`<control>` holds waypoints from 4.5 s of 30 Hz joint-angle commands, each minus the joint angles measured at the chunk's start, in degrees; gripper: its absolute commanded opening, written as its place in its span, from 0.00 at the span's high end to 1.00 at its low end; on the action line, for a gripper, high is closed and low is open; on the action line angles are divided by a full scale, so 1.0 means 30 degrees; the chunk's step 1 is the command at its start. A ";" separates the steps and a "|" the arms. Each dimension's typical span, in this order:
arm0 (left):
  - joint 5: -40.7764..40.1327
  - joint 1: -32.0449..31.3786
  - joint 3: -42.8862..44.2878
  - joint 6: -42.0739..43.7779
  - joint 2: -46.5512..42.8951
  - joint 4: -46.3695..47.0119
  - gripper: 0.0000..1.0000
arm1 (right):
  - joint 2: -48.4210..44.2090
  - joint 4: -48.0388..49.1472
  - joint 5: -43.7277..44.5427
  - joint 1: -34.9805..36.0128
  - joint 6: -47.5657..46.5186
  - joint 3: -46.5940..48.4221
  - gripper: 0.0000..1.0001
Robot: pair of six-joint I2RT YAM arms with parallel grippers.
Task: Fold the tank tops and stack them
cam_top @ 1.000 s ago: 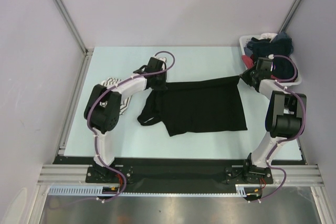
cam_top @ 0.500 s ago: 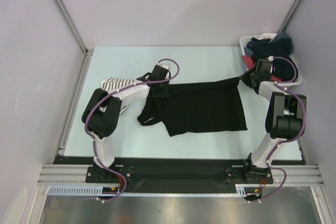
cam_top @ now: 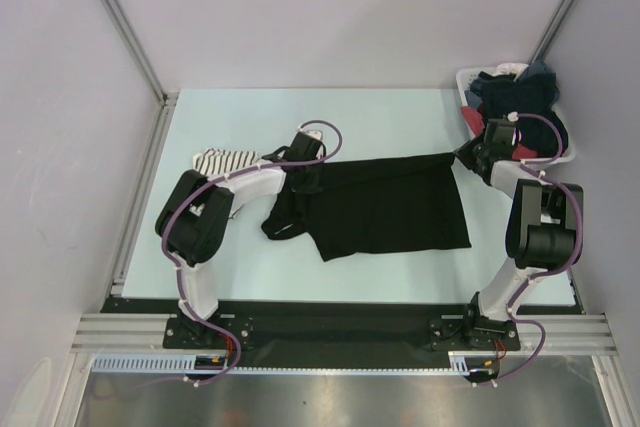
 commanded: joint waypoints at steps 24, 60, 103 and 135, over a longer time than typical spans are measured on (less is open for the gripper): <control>-0.1068 -0.0442 -0.1783 -0.0615 -0.1979 0.0746 0.99 | 0.0453 0.0643 0.0808 -0.1930 0.0954 -0.2910 1.00; -0.2153 -0.1116 -0.5210 -0.1025 -0.6167 0.1976 0.54 | -0.3616 0.0028 0.2534 -0.1578 -0.0013 -0.4872 0.75; -0.0838 0.2513 -1.3794 -0.4159 -1.2997 0.2706 0.29 | -0.6812 -0.4834 0.3764 0.0240 0.1655 -0.9179 1.00; -0.0602 0.6355 -1.2510 -0.2755 -1.7367 0.1391 0.12 | -1.1354 -0.5949 0.6227 0.0678 0.1774 -1.0087 1.00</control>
